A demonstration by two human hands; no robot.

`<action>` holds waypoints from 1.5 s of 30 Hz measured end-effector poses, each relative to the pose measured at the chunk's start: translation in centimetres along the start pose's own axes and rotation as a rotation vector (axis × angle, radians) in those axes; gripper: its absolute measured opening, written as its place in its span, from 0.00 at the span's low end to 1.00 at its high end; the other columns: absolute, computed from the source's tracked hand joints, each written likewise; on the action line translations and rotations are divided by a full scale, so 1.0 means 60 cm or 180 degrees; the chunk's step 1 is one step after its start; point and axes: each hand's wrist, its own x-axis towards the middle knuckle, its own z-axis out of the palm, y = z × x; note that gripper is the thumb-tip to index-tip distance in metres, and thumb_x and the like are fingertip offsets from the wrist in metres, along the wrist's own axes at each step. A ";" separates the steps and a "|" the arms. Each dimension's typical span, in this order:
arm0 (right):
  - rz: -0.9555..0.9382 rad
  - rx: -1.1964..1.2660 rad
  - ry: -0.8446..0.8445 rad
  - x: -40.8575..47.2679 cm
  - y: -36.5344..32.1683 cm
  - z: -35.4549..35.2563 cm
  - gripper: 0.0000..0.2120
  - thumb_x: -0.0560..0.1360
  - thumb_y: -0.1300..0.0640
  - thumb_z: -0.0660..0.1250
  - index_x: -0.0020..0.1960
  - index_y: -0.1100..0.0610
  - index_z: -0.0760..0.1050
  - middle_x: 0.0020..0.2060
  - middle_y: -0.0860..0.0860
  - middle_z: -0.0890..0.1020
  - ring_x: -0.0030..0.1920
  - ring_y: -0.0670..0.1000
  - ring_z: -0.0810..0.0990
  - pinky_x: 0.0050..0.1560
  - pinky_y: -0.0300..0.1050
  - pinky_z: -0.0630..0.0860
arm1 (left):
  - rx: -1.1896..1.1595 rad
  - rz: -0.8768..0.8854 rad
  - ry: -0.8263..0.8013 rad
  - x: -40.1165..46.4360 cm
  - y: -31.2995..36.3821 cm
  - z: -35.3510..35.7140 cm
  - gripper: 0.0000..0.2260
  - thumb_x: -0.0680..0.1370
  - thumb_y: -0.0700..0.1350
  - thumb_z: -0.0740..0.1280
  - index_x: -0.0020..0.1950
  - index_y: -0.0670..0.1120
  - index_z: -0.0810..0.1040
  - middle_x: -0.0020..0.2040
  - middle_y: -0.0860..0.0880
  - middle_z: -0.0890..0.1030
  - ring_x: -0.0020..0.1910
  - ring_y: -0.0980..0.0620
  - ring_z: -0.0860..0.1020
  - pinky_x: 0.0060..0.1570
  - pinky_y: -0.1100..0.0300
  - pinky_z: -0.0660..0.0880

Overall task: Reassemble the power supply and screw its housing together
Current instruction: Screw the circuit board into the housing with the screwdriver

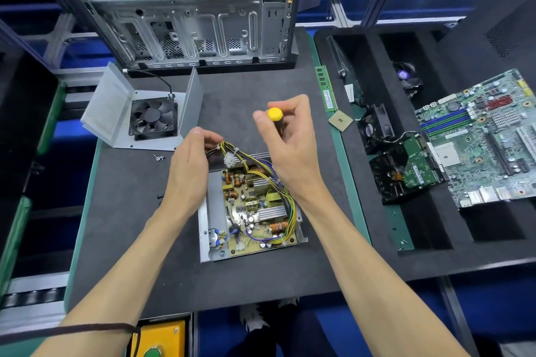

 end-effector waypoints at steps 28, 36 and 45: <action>-0.0014 0.0020 0.0222 -0.006 0.000 -0.004 0.10 0.80 0.54 0.68 0.53 0.53 0.66 0.32 0.49 0.72 0.33 0.52 0.72 0.36 0.52 0.71 | 0.0094 -0.0023 0.0045 -0.007 0.013 0.000 0.20 0.82 0.48 0.49 0.50 0.45 0.80 0.48 0.48 0.82 0.47 0.60 0.78 0.44 0.73 0.72; -0.0018 -0.0003 0.0075 -0.009 -0.007 -0.005 0.14 0.86 0.61 0.53 0.54 0.62 0.76 0.42 0.52 0.80 0.43 0.47 0.79 0.45 0.36 0.73 | 0.0031 -0.0012 0.0117 -0.006 0.016 0.003 0.18 0.84 0.43 0.50 0.48 0.44 0.79 0.44 0.49 0.82 0.39 0.66 0.78 0.39 0.75 0.71; -0.0001 -0.0050 0.0262 -0.011 -0.008 -0.007 0.05 0.82 0.55 0.63 0.52 0.56 0.70 0.37 0.48 0.70 0.36 0.49 0.67 0.38 0.43 0.68 | 0.0128 0.0026 0.0130 -0.011 0.022 0.002 0.18 0.85 0.42 0.50 0.48 0.43 0.79 0.44 0.53 0.81 0.40 0.69 0.78 0.39 0.76 0.69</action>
